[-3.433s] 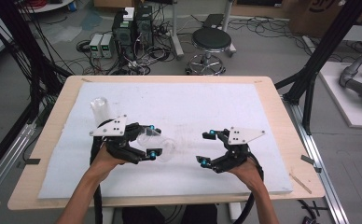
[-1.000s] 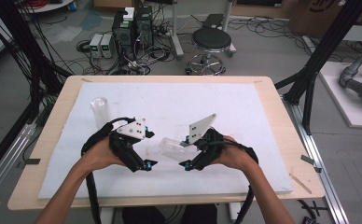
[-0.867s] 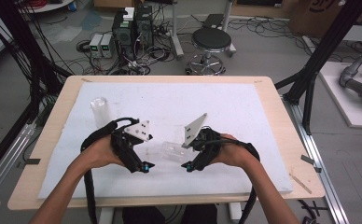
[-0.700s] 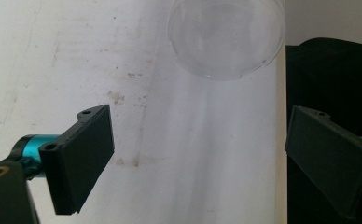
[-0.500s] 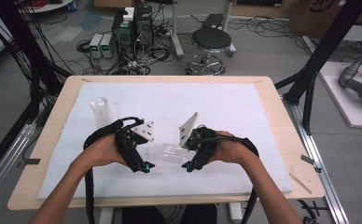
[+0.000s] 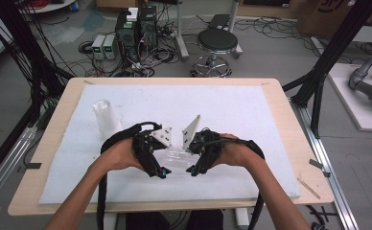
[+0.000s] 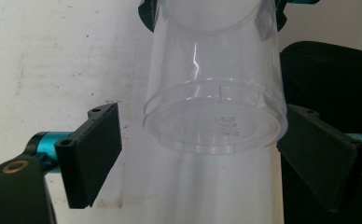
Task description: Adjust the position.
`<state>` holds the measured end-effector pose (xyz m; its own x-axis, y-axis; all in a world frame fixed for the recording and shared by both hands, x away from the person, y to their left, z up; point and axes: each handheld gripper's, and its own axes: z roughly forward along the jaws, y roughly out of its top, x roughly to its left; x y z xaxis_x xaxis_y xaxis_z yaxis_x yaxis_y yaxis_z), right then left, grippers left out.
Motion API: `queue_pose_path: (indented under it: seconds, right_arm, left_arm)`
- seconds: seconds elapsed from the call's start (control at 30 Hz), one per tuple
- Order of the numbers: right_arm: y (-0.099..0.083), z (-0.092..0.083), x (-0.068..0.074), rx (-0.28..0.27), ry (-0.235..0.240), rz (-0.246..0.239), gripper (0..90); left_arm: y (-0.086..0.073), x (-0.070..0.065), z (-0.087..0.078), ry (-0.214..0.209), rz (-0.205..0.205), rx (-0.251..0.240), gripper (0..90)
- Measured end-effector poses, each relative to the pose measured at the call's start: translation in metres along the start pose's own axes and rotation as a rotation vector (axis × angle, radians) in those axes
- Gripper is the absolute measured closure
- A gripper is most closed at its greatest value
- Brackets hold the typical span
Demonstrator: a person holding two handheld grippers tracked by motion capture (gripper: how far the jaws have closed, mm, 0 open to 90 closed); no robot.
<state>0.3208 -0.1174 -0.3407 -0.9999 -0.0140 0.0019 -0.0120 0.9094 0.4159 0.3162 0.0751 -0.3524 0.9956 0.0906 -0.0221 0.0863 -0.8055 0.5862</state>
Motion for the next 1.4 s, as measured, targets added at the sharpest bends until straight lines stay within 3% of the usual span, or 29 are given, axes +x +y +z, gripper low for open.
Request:
queue_pose_path:
  seconds: [0.17,0.27,0.37,0.57,0.63,0.67,0.7,0.8,0.93,1.07,1.3,1.4]
  right_arm:
    - [0.001,0.0,0.0,0.004,0.0,-0.006,33.8]
    - [0.001,0.001,0.001,0.002,-0.001,-0.008,33.8]
    - [0.002,0.002,0.001,0.003,0.0,-0.013,33.9]
    - [0.002,0.002,0.002,0.012,0.003,-0.011,33.1]
    - [0.001,0.003,0.001,-0.002,0.004,-0.014,26.0]
    - [0.001,0.003,0.001,-0.014,-0.005,-0.022,17.5]
    - [0.0,0.003,0.001,-0.034,-0.034,-0.023,13.2]
    - [-0.003,0.002,-0.002,-0.077,-0.034,-0.022,13.2]
    - [-0.004,0.002,-0.002,-0.089,-0.03,-0.023,13.2]
    - [-0.006,-0.004,-0.001,-0.14,-0.049,-0.01,13.2]
    - [-0.021,-0.02,-0.002,-0.344,-0.086,0.028,13.2]
    - [-0.028,-0.021,0.001,-0.406,-0.1,0.039,13.2]
  left_arm:
    - [0.001,-0.001,0.001,-0.014,0.027,-0.006,19.6]
    - [0.0,-0.002,0.0,-0.018,0.055,-0.018,32.2]
    - [0.0,-0.001,0.0,-0.022,0.045,-0.032,40.6]
    - [-0.002,-0.003,0.003,-0.02,0.042,-0.036,42.1]
    - [-0.003,-0.002,0.003,-0.013,0.044,-0.036,42.0]
    - [-0.003,-0.002,0.002,-0.011,0.041,-0.035,42.0]
    - [-0.003,-0.002,0.002,-0.011,0.04,-0.033,42.0]
    - [-0.004,-0.002,0.001,-0.004,0.034,-0.032,42.0]
    - [-0.005,-0.001,0.001,-0.002,0.024,-0.047,42.0]
    - [-0.02,0.0,0.007,-0.003,-0.018,-0.12,42.0]
    - [-0.053,-0.005,0.017,0.027,-0.072,-0.306,42.0]
    - [-0.067,-0.006,0.018,0.034,-0.11,-0.414,42.0]
